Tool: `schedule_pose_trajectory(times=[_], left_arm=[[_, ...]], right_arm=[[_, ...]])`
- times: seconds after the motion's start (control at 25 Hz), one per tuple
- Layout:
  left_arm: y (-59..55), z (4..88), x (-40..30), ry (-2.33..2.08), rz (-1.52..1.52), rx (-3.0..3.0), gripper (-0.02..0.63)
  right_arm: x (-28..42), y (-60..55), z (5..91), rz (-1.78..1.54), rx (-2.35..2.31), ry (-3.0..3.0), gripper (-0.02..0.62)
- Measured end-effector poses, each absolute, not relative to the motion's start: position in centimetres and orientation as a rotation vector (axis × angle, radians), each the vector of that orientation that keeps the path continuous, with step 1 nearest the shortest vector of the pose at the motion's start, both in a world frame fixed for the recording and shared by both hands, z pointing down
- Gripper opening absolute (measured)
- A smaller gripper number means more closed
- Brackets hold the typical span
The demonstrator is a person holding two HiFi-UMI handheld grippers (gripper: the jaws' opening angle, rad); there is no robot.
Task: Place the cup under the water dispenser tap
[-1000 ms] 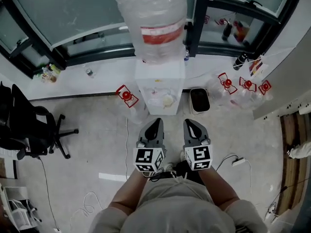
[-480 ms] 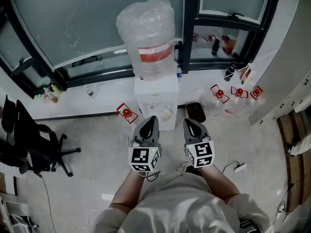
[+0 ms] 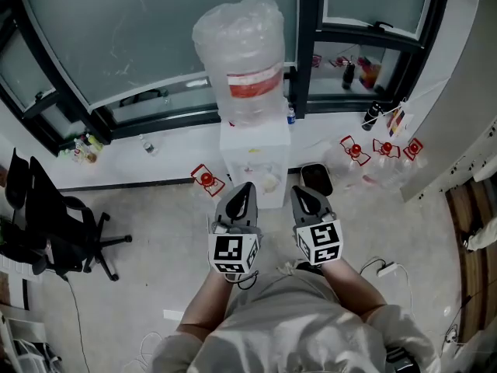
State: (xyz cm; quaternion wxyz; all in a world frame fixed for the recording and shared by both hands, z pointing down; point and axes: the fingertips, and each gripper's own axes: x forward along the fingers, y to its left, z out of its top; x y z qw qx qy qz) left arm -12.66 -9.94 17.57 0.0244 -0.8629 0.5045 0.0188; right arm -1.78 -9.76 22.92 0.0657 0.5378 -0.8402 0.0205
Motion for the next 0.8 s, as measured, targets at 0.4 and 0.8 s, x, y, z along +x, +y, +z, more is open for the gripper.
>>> schedule_pose_trajectory(times=[0.4,0.8], left_arm=[[-10.1,18.5,-13.8,1.607,0.047,-2.696,0.018],[-10.1,19.6,-14.5,1.641,0.024,-2.717,0.018]], right_arm=[[-2.8,-9.9,23.3,0.098,1.602,-2.535,0.028],[-3.0,-9.9,23.1,0.107,1.602,-2.523,0.028]])
